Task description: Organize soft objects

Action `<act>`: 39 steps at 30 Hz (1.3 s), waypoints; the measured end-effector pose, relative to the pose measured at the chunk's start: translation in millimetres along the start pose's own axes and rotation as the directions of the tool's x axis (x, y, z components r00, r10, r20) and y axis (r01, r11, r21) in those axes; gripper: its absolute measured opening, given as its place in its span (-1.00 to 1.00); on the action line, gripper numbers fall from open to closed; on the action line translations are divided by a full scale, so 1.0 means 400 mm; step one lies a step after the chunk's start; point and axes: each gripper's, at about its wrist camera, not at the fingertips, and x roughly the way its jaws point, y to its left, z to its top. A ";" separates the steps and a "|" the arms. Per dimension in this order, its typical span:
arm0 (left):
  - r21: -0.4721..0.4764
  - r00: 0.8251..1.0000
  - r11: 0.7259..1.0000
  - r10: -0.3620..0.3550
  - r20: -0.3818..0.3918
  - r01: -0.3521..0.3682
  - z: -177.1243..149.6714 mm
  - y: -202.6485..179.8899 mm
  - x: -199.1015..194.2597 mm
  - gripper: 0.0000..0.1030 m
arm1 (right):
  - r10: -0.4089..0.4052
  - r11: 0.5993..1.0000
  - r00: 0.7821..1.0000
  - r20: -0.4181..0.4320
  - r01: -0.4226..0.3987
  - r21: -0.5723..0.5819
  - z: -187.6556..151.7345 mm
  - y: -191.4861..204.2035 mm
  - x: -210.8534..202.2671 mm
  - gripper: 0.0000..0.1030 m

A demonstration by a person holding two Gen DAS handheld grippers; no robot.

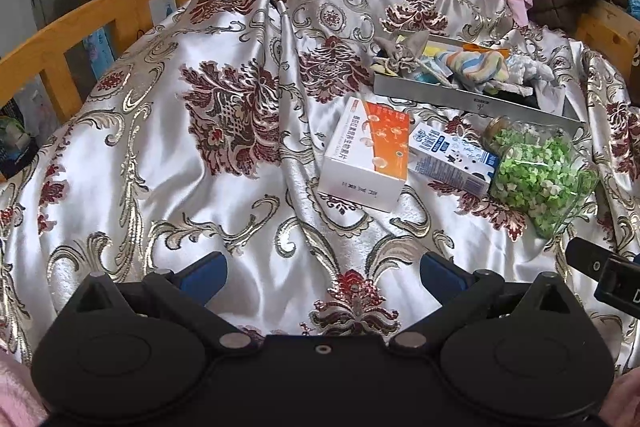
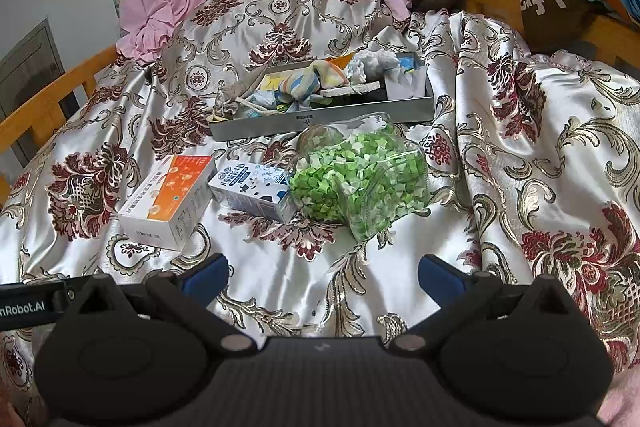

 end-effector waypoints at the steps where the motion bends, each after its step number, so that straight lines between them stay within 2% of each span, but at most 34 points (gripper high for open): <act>1: -0.003 1.000 1.000 0.001 0.001 -0.001 0.001 0.001 -0.001 0.98 | 0.000 1.000 1.000 0.000 0.000 0.000 -0.001 0.001 0.000 0.99; 6: -0.033 1.000 0.999 -0.015 -0.001 0.015 0.003 0.011 -0.003 0.98 | 0.000 1.000 1.000 0.000 0.000 -0.001 -0.001 0.000 0.000 0.99; 29: -0.006 1.000 1.000 -0.003 0.005 0.003 0.003 0.005 -0.005 0.98 | 0.000 1.000 1.000 -0.001 0.000 0.000 -0.002 -0.001 0.001 0.99; 39: 0.010 1.000 1.000 -0.027 -0.004 0.027 0.000 0.000 -0.004 0.98 | 0.001 1.000 1.000 -0.001 -0.001 0.000 -0.002 -0.001 0.001 0.99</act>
